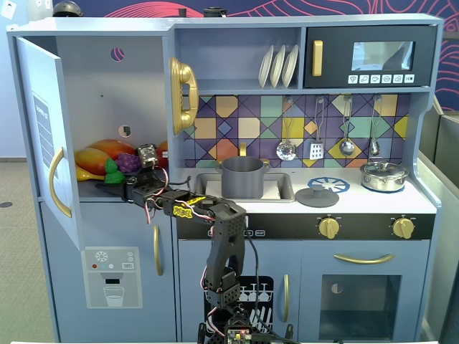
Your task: Pick up the green pineapple from the left cabinet and place it in the gray recipient
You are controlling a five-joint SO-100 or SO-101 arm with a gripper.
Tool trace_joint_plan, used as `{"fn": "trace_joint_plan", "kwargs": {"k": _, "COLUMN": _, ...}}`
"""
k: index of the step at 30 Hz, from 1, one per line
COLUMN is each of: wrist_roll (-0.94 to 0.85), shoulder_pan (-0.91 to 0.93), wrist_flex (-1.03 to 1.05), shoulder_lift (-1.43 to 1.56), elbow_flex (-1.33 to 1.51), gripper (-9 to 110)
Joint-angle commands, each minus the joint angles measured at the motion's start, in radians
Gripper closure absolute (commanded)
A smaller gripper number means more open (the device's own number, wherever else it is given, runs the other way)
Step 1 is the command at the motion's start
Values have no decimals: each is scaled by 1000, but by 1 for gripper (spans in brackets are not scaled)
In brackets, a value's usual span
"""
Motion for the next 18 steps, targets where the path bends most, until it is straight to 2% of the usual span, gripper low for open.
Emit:
{"fn": "trace_joint_plan", "kwargs": {"k": 1, "wrist_roll": -60, "shoulder_pan": -20, "wrist_flex": -48, "shoulder_lift": -28, "elbow_flex": -126, "gripper": 95}}
{"fn": "trace_joint_plan", "kwargs": {"k": 2, "wrist_roll": -81, "shoulder_pan": -21, "wrist_flex": -49, "shoulder_lift": -31, "elbow_flex": -132, "gripper": 101}}
{"fn": "trace_joint_plan", "kwargs": {"k": 8, "wrist_roll": -104, "shoulder_pan": -49, "wrist_flex": -129, "shoulder_lift": 77, "elbow_flex": -78, "gripper": 101}}
{"fn": "trace_joint_plan", "kwargs": {"k": 14, "wrist_roll": -64, "shoulder_pan": -100, "wrist_flex": -298, "shoulder_lift": 414, "elbow_flex": 167, "gripper": 101}}
{"fn": "trace_joint_plan", "kwargs": {"k": 18, "wrist_roll": -137, "shoulder_pan": -43, "wrist_flex": -408, "shoulder_lift": 627, "elbow_flex": 325, "gripper": 101}}
